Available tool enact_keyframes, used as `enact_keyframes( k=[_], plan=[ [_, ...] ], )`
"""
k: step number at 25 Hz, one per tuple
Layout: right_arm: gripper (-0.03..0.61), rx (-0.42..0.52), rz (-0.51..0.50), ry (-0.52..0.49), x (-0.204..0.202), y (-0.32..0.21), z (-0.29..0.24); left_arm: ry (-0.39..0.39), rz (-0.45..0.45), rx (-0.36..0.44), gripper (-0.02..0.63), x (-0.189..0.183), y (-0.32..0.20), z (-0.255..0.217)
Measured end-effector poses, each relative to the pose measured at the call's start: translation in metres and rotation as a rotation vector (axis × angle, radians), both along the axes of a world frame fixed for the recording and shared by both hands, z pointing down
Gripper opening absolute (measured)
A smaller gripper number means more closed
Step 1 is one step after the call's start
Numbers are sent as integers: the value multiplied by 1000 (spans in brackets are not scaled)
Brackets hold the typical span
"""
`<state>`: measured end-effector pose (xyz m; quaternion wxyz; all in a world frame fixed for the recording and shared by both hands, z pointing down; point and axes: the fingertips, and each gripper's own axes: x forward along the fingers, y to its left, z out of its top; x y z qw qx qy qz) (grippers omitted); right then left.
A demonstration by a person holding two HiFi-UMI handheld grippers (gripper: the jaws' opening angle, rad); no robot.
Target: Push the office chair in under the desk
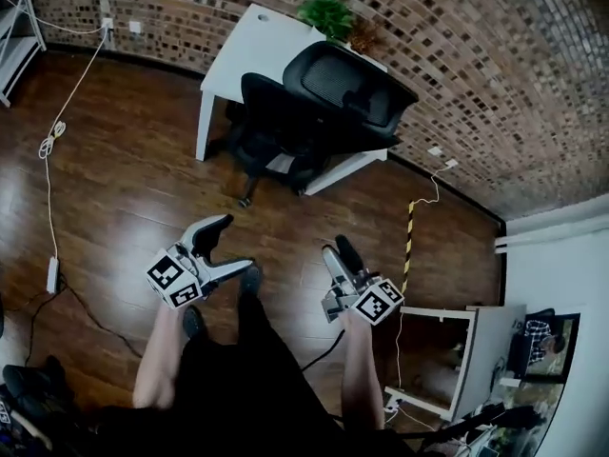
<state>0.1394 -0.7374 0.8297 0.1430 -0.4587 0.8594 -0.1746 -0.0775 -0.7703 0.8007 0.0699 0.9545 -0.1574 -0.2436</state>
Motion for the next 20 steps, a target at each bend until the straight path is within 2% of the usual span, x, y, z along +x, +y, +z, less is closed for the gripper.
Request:
enact_keyframes(
  k=[5, 8, 10, 12, 15, 16, 17, 18, 19, 20],
  plan=[
    [272, -47, -8, 210, -74, 78, -46, 40, 15, 97, 589, -54, 88, -90],
    [230, -57, -42, 297, -116, 117, -93, 68, 1, 121, 550, -92, 133, -150],
    [212, -63, -76, 322, -142, 146, -125, 80, -8, 125, 508, -109, 163, -186],
    [174, -51, -103, 328, -167, 169, -145, 79, -20, 135, 507, -123, 186, -207],
    [60, -14, -131, 287, -184, 202, -159, 54, -23, 149, 520, -125, 215, -225],
    [45, -15, -139, 267, -181, 213, -165, 39, -17, 151, 516, -117, 226, -233],
    [39, -18, -144, 250, -172, 225, -172, 29, -4, 153, 471, -105, 239, -244],
    [34, -22, -148, 235, -159, 236, -181, 31, 13, 153, 361, -90, 251, -257],
    [28, -21, -153, 226, -141, 245, -193, 49, 29, 149, 306, -73, 263, -272],
    [21, -16, -157, 220, -120, 253, -205, 74, 39, 147, 290, -55, 273, -286]
  ],
)
